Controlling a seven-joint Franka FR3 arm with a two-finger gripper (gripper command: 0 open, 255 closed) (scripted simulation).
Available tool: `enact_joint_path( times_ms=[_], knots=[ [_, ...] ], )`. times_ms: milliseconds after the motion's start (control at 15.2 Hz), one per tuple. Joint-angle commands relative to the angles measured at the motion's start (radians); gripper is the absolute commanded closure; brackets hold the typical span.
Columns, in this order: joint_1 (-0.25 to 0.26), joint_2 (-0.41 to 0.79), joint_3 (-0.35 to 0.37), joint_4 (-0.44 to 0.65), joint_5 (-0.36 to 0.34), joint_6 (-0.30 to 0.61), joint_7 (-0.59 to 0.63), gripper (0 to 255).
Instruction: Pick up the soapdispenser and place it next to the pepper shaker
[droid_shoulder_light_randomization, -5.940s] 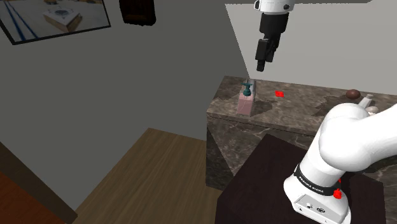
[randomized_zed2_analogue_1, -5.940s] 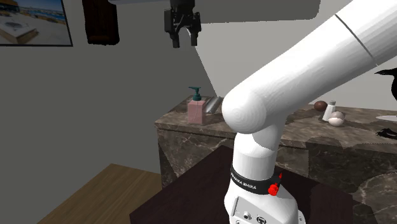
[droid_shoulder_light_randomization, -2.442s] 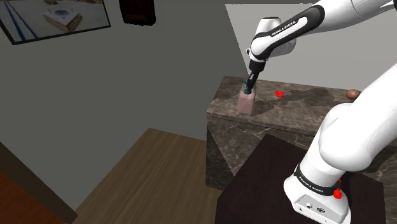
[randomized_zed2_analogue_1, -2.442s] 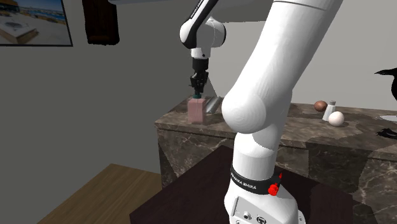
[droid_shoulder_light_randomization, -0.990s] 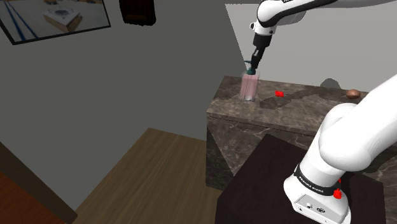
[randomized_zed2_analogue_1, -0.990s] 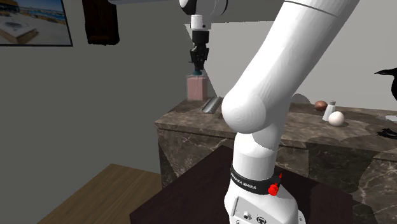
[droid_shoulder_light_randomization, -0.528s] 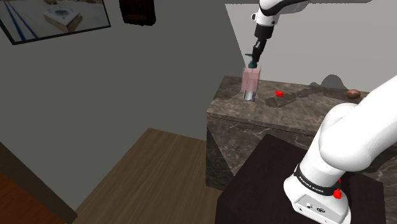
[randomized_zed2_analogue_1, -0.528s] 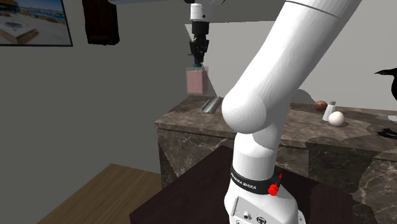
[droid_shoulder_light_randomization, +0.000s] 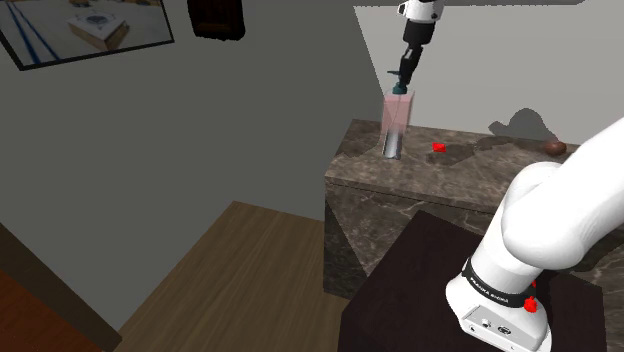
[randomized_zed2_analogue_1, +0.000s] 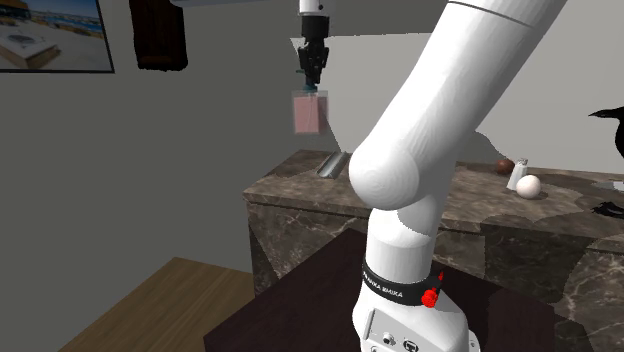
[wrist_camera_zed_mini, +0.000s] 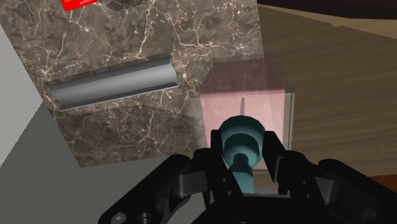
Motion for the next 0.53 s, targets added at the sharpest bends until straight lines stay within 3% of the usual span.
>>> enact_joint_path(
  times_ms=[0, 462],
  knots=[
    [0.002, 0.002, 0.003, 0.031, 0.003, -0.028, -0.002, 255],
    [0.009, 0.024, 0.007, 0.144, 0.015, -0.121, -0.012, 255]
  ],
)
